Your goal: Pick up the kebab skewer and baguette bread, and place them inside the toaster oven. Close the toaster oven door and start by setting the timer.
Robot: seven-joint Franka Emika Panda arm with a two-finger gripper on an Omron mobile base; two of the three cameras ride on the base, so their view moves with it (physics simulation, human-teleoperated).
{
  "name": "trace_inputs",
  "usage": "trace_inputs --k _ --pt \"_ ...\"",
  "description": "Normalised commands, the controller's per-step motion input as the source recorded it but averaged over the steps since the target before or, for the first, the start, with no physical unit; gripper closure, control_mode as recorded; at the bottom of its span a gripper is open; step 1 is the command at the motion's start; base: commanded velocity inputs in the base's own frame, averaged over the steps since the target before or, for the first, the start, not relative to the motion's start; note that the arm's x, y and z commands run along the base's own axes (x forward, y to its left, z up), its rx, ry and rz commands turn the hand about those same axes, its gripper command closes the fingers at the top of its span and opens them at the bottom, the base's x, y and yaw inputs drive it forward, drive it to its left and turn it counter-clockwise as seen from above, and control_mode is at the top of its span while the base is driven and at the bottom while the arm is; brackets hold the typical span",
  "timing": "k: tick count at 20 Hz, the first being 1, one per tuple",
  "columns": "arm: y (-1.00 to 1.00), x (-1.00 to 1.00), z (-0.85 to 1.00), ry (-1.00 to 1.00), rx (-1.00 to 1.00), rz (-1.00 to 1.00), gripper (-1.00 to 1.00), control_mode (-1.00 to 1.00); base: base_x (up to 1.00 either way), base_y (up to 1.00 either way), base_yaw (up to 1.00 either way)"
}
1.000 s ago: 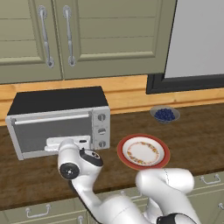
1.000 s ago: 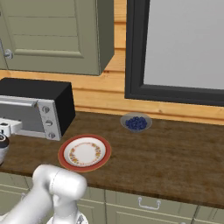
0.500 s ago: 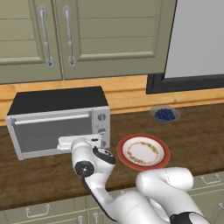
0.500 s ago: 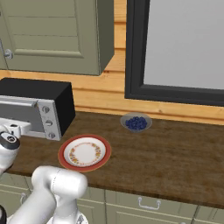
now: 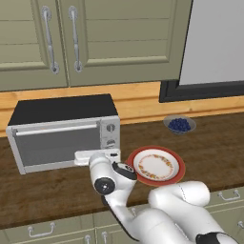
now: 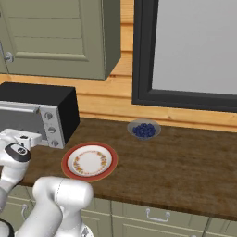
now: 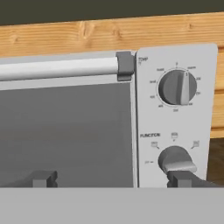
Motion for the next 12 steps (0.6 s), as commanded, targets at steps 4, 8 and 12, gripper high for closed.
trace_inputs --k 4,8,12 --pt "-0.28 0.14 0.00 0.00 0.00 0.00 -1.00 -1.00 0.00 0.00 0.00" --pt "-0.22 0.12 0.00 0.00 0.00 0.00 -1.00 -1.00 0.00 0.00 0.00" --pt "-0.20 0.11 0.00 0.00 0.00 0.00 -1.00 -1.00 0.00 0.00 0.00"
